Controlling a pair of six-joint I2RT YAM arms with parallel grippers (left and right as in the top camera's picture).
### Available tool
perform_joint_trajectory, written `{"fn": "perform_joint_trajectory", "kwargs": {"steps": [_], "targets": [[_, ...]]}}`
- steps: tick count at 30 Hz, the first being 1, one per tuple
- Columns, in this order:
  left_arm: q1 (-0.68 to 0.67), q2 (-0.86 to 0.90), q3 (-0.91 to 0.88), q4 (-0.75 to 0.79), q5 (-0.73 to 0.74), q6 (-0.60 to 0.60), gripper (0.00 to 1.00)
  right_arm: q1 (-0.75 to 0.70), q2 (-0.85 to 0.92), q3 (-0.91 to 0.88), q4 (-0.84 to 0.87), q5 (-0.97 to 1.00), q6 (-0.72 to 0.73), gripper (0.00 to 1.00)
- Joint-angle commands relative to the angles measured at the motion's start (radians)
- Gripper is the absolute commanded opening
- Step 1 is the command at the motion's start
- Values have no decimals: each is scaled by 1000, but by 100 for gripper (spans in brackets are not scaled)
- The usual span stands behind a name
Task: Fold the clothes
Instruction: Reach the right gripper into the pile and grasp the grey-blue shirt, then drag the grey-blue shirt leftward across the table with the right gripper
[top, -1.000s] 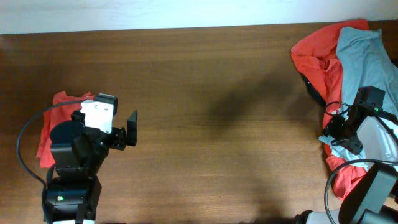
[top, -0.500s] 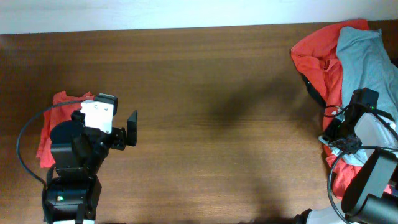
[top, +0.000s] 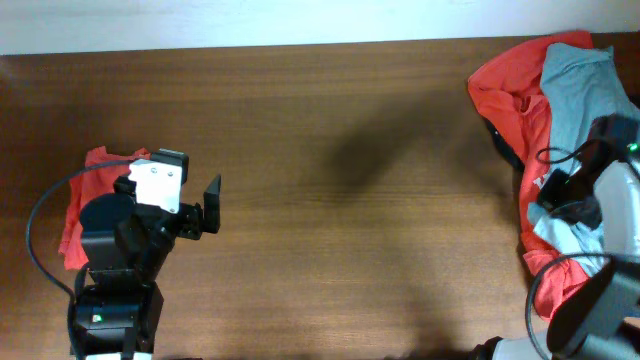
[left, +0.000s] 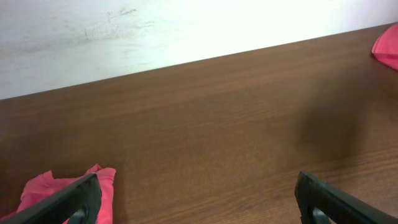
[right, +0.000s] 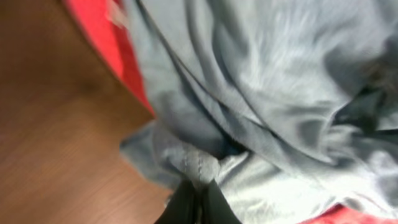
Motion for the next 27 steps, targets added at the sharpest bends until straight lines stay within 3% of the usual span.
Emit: {"fn": "perform_joint_trajectory", "kwargs": {"steps": [1, 5, 11, 19, 27], "targets": [[-5, 0, 20, 3, -7, -12, 99, 25, -82, 129, -70, -119, -69, 4], [-5, 0, 20, 7, -8, -12, 99, 143, -128, 174, -117, -184, -132, 4], [-5, 0, 20, 40, -15, -12, 99, 459, -198, 174, -51, -226, -127, 4], [-5, 0, 20, 40, -15, -12, 99, 876, -187, 174, 220, -229, -120, 4], [-5, 0, 20, 40, -15, -12, 99, 1042, -96, 174, 547, -202, -121, 4]]}}
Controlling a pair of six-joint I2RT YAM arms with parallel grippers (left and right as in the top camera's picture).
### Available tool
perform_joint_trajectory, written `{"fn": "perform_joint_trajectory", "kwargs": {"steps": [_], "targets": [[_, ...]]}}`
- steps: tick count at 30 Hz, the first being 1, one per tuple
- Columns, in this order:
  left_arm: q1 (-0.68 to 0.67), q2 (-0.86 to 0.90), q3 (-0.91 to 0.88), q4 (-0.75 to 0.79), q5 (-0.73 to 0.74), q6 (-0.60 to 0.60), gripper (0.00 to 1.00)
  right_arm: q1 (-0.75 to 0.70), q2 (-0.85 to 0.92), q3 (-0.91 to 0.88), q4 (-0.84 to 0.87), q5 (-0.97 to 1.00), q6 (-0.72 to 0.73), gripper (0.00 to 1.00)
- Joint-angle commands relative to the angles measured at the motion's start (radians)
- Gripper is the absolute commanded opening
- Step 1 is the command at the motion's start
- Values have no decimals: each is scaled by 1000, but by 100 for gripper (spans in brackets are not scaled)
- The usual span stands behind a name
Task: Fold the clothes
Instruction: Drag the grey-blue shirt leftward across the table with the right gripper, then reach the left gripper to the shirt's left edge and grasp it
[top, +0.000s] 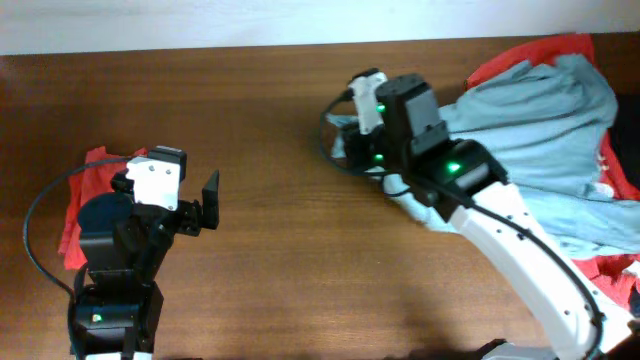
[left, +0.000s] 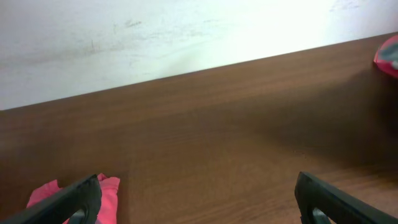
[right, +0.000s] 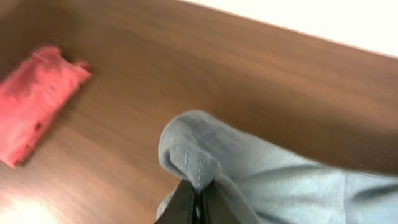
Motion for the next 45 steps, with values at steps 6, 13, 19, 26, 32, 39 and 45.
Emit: {"fn": "perform_joint_trajectory", "kwargs": {"steps": [6, 13, 19, 26, 32, 39, 45], "targets": [[-5, -1, 19, 4, -7, -12, 99, 55, 195, 13, 441, 42, 3, 4], [-5, -1, 19, 3, -2, -12, 99, 39, 270, 14, 591, 154, 24, 76], [-11, 48, 19, 54, 100, -16, 99, -120, 95, 57, 278, 261, -40, 99], [-211, 324, 19, 232, 99, -103, 99, -389, -137, 67, -189, 257, -35, 98], [-350, 655, 19, 407, 103, -452, 99, -494, -199, 67, -424, 257, -35, 99], [-432, 885, 19, 514, 98, -806, 99, -508, -199, 67, -458, 253, -35, 99], [-457, 939, 19, 517, 91, -926, 99, -508, -199, 67, -458, 248, -35, 99]]}}
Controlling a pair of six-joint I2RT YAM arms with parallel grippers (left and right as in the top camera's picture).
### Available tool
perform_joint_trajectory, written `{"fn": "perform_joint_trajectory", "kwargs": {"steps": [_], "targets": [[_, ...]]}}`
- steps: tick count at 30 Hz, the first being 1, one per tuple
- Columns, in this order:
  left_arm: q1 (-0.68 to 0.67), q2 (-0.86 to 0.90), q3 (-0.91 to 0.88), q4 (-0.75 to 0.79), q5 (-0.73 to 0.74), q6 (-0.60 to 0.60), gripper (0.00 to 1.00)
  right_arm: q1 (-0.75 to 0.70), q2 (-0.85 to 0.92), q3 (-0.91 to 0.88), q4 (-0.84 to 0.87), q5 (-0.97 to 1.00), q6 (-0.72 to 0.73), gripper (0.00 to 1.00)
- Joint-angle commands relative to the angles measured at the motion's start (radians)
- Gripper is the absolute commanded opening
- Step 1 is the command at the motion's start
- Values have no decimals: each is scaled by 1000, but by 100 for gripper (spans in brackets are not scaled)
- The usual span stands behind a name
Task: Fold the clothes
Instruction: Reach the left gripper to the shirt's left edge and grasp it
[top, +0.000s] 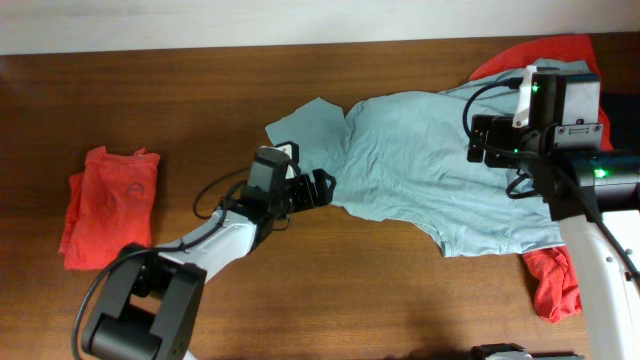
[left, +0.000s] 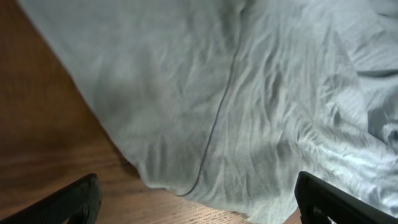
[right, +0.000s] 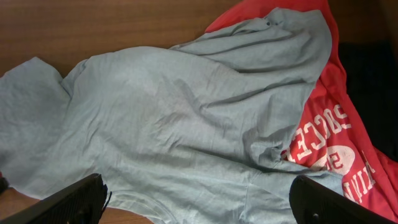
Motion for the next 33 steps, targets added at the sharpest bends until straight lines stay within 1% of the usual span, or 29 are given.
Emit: {"fn": "perform_joint_trajectory", "kwargs": {"steps": [1, 7, 10, 12, 13, 14, 16, 17, 20, 25, 28, 33], "targets": [[-10, 13, 9, 8, 4, -119, 99, -7, -9, 3, 0, 1, 0, 99], [-38, 35, 9, 8, -25, -190, 99, -7, -9, 3, 0, -28, 4, 99], [-68, 68, 9, 27, -24, -246, 99, -7, -9, 3, 0, -28, 4, 99], [-80, 88, 9, 65, -27, -248, 91, -7, -9, 3, 0, -28, 4, 98], [-85, 99, 9, 93, -28, -248, 70, -7, -9, 3, -2, -28, 4, 99], [-85, 104, 9, 111, -31, -248, 51, -7, -9, 3, -3, -28, 4, 99], [-85, 105, 9, 132, -51, -248, 34, -7, -9, 3, -3, -28, 4, 99], [-85, 105, 9, 150, -63, -247, 24, -7, -9, 3, -3, -28, 4, 99], [-85, 105, 9, 174, -88, -235, 0, -7, -9, 3, -3, -28, 4, 99], [-80, 103, 17, 204, -95, -133, 0, -7, -12, 3, -2, -48, 4, 99], [-63, 90, 24, 204, -95, -100, 1, -7, -32, 3, 1, -51, 4, 99], [-10, 72, 27, 190, -95, -100, 1, -7, -87, 3, 1, -56, 4, 99]]}}
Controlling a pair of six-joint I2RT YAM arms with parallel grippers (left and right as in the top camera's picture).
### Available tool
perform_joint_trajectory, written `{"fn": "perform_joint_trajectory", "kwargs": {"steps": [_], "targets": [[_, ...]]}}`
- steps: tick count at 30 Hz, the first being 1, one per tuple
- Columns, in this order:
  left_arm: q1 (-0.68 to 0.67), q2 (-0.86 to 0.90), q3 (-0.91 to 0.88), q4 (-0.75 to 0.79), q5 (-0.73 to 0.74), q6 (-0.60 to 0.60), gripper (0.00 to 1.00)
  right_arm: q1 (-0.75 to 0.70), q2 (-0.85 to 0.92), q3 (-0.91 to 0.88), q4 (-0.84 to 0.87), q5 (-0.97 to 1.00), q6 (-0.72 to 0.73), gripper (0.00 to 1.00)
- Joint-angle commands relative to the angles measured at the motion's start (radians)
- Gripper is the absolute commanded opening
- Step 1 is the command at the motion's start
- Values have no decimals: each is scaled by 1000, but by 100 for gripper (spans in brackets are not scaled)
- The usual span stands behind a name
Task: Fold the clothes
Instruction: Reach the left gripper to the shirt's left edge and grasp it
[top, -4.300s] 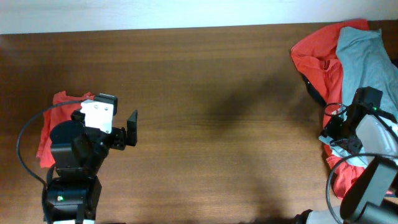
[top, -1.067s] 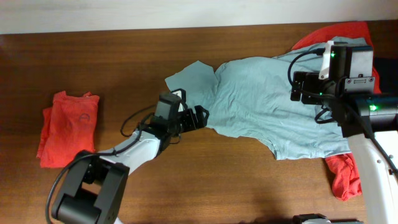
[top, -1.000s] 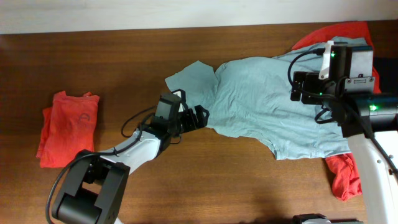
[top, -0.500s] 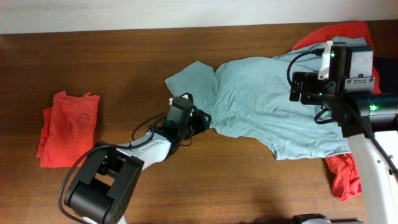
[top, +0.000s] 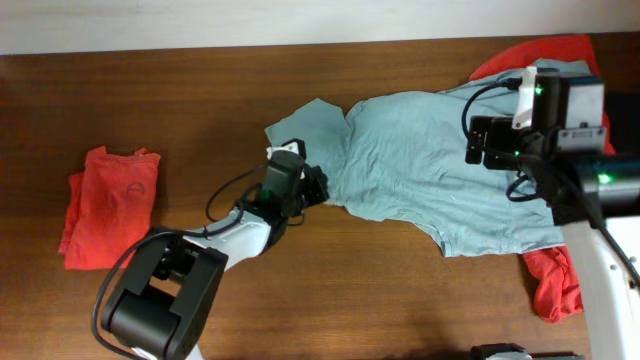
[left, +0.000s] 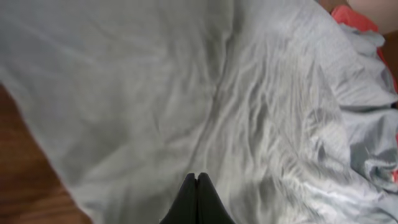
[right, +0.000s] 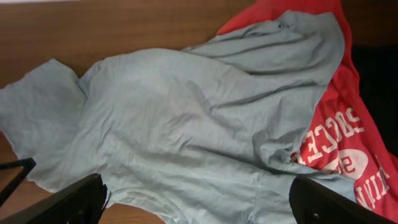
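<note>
A grey-blue T-shirt (top: 430, 170) lies spread and wrinkled across the right middle of the table, one sleeve (top: 310, 125) pointing left. My left gripper (top: 314, 186) sits low at the shirt's lower-left edge. Its fingertips (left: 197, 178) are pressed together on the fabric (left: 267, 112), shut on it. My right gripper (top: 490, 145) hangs above the shirt's right half, open wide with nothing between its fingers (right: 56, 202). Below it lies the same shirt (right: 186, 130).
A folded red shirt (top: 105, 205) lies at the table's left. More red clothing, with white lettering (right: 333, 140), lies under the grey-blue shirt at the far right (top: 555, 285). Bare brown table (top: 200, 90) surrounds the left arm.
My left gripper, open over the shirt's lower-left edge before, is now shut on the fabric and sits slightly further right. The right gripper stays open in nearly the same place.
First my right gripper was shut on the grey-blue shirt in the pile at right, the left open by the folded red shirt. Then the right held the shirt mid-table. Later the shirt lay spread, both grippers open; now the left is shut on its edge.
</note>
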Motion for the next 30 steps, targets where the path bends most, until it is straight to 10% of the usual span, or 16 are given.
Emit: {"fn": "perform_joint_trajectory", "kwargs": {"steps": [1, 10, 15, 30], "targets": [[54, -24, 22, -8, -14, 42, 0, -6, -68, 3, 1, -16, 3, 99], [129, -26, 22, -14, 97, 64, 1, -6, -140, 3, -90, -24, 3, 99], [128, -26, 22, -50, 197, 64, 24, -6, -146, 3, -90, -22, 3, 99], [54, -41, 22, -222, 203, 81, 50, -6, -131, 3, -90, -22, 3, 99]]}}
